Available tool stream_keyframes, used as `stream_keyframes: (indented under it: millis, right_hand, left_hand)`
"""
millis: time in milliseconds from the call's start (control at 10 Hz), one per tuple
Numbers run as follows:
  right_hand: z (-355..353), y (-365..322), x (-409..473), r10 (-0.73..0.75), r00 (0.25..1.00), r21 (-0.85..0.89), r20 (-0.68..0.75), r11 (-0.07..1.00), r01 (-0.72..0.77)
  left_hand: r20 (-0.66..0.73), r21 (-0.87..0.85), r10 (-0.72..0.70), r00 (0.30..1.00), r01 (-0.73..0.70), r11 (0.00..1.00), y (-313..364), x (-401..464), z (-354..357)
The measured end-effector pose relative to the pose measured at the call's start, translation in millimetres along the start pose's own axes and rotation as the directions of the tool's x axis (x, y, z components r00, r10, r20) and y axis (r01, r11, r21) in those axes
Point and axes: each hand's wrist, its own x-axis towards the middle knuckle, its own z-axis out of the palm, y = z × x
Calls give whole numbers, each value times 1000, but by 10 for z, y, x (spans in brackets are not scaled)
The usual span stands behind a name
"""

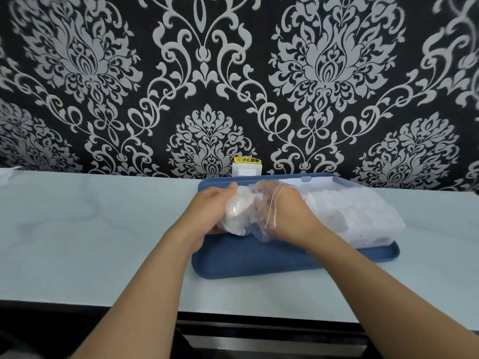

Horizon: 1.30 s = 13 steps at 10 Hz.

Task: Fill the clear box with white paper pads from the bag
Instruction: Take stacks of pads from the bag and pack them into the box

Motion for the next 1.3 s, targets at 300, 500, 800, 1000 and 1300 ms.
stream_keyframes:
  millis: [300, 500, 800, 1000, 1300]
  right_hand:
    - [-77, 10, -48, 98, 993, 376, 63, 919, -115]
    - [-118, 26, -22, 57, 986, 483, 159, 866, -128]
    - [-177, 50, -25, -268, 951, 146, 152, 958, 247]
    - [-247, 85, -6, -294, 936, 0, 196, 954, 300]
    - [-143, 280, 21, -374, 924, -41, 80, 925, 378]
  left_hand:
    - [-21, 39, 59, 998, -58, 998, 40, -16, -9]
    - [9, -28, 46, 999, -46, 999, 43, -43, -64]
    - [91, -121, -23, 996, 34, 992, 90, -86, -59]
    - [254, 34, 54, 966, -65, 997, 109, -174, -73]
    - [155, 91, 134, 979, -149, 985, 61, -121, -54]
